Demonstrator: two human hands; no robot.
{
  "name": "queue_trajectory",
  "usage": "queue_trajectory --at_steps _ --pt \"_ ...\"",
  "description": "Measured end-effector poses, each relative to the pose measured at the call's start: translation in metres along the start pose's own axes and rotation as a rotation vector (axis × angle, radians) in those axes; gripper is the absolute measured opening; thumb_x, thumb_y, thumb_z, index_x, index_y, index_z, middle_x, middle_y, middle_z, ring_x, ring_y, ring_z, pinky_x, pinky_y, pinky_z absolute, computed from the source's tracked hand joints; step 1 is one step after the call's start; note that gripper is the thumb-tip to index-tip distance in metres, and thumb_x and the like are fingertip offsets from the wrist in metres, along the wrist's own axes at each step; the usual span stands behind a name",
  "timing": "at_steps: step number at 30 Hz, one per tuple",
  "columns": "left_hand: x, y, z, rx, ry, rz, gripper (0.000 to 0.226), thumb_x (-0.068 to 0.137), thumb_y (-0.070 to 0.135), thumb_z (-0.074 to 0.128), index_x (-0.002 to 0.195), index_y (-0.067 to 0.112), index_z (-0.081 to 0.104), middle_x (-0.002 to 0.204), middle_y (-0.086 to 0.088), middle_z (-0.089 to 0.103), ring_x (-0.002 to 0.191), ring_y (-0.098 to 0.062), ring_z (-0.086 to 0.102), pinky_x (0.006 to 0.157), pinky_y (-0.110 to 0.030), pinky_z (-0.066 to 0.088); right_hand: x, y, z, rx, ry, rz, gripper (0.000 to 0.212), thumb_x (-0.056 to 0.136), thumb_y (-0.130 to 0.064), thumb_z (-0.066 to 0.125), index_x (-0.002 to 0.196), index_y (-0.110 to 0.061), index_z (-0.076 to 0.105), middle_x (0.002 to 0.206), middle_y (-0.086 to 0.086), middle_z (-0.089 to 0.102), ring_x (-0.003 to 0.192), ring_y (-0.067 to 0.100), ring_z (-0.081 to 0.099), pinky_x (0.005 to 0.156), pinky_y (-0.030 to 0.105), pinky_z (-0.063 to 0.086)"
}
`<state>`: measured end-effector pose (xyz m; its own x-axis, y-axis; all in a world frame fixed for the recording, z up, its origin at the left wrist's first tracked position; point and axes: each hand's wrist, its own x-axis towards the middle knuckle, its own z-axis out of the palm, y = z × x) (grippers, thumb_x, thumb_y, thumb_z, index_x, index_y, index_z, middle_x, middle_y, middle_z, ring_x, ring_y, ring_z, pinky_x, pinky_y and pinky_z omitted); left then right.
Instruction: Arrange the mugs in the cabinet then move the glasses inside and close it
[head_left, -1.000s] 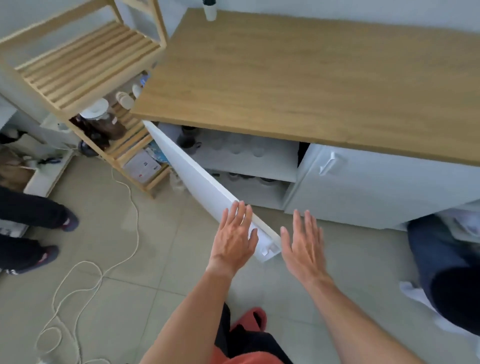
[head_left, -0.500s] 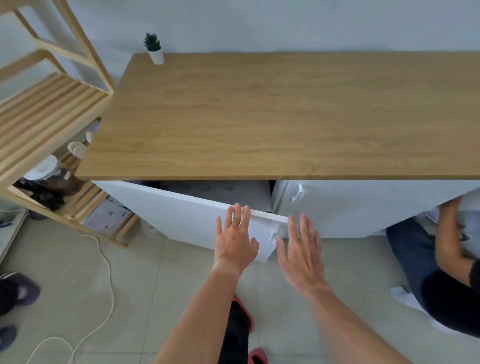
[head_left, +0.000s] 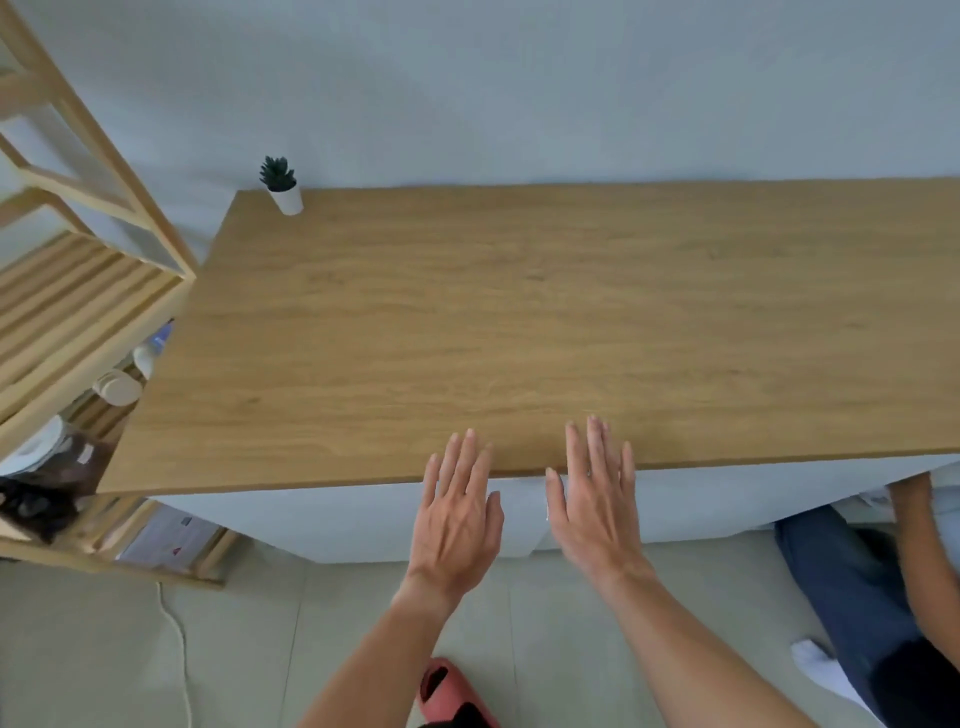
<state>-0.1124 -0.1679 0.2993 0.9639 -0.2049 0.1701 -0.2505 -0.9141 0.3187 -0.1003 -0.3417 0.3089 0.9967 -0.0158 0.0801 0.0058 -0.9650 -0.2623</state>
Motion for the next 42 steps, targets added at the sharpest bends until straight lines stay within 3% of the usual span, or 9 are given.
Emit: queue_trajectory --at_steps 6,10,15,18,26,36,39,42 --pt "0.059 -0.033 -0.012 0.073 -0.032 -0.182 0.057 0.095 0.035 0.025 0.143 0.011 0.043 0.157 -0.014 0.028 0.147 -0.028 0.022 0.119 -0.043 0.016 0.055 -0.019 0.002 0.01 0.004 -0.043 0.065 0.098 -0.042 0.025 0.15 -0.005 0.032 0.161 0.021 0.021 0.15 0.033 0.014 0.121 0.051 0.011" --pt "0.095 -0.055 -0.016 0.033 -0.095 -0.286 0.055 0.099 0.033 0.033 0.15 0.011 0.031 0.161 -0.012 0.017 0.15 -0.026 0.012 0.121 -0.041 0.008 0.085 -0.03 0.012 0.008 -0.047 -0.063 0.065 0.097 -0.042 0.028 0.151 -0.006 0.03 0.162 0.02 0.019 0.151 0.032 0.01 0.122 0.051 0.009" --pt "0.13 -0.083 -0.013 0.087 -0.134 -0.21 0.062 0.092 0.036 0.024 0.145 0.007 0.039 0.159 -0.015 0.023 0.148 -0.029 0.019 0.12 -0.043 0.014 0.124 -0.039 0.028 -0.036 -0.104 -0.098 0.065 0.097 -0.041 0.037 0.151 -0.007 0.027 0.162 0.021 0.016 0.151 0.032 0.01 0.122 0.05 0.008" --pt "0.154 -0.097 -0.01 0.074 -0.151 -0.198 0.064 0.09 0.035 0.029 0.147 0.008 0.035 0.16 -0.014 0.021 0.149 -0.027 0.015 0.121 -0.041 0.01 0.149 -0.043 0.034 -0.02 -0.133 -0.1 0.066 0.097 -0.04 0.042 0.152 -0.008 0.026 0.163 0.02 0.013 0.152 0.032 0.006 0.123 0.048 0.005" --pt "0.194 -0.106 0.007 0.12 -0.135 -0.252 0.066 0.095 0.039 0.023 0.154 0.009 0.021 0.162 -0.01 0.015 0.15 -0.022 0.009 0.122 -0.041 0.008 0.196 -0.035 0.05 -0.016 -0.164 -0.145 0.071 0.095 -0.048 0.027 0.154 -0.008 0.024 0.163 0.017 0.014 0.152 0.028 0.007 0.123 0.048 0.006" --pt "0.196 -0.108 0.009 0.143 -0.167 -0.274 0.065 0.097 0.04 0.024 0.156 0.014 0.015 0.163 -0.005 0.01 0.151 -0.017 0.002 0.122 -0.04 0.007 0.193 -0.036 0.051 -0.07 -0.138 -0.141 0.069 0.098 -0.045 0.033 0.155 -0.008 0.021 0.164 0.016 0.015 0.153 0.026 0.005 0.122 0.051 0.011" --pt "0.198 -0.107 0.005 0.124 -0.164 -0.272 0.065 0.097 0.041 0.023 0.156 0.015 0.013 0.163 -0.004 0.009 0.151 -0.016 0.0 0.123 -0.039 0.005 0.194 -0.039 0.049 0.039 -0.134 -0.157 0.069 0.098 -0.045 0.036 0.155 -0.009 0.02 0.164 0.015 0.015 0.153 0.024 0.005 0.121 0.051 0.013" --pt "0.197 -0.106 0.004 0.125 -0.156 -0.272 0.066 0.097 0.042 0.022 0.156 0.015 0.012 0.163 -0.003 0.007 0.151 -0.016 -0.001 0.123 -0.039 0.004 0.192 -0.038 0.025 0.523 -0.037 0.038 0.061 0.098 -0.036 0.049 0.152 -0.016 0.029 0.164 0.007 0.02 0.152 0.016 0.009 0.122 0.051 0.016"
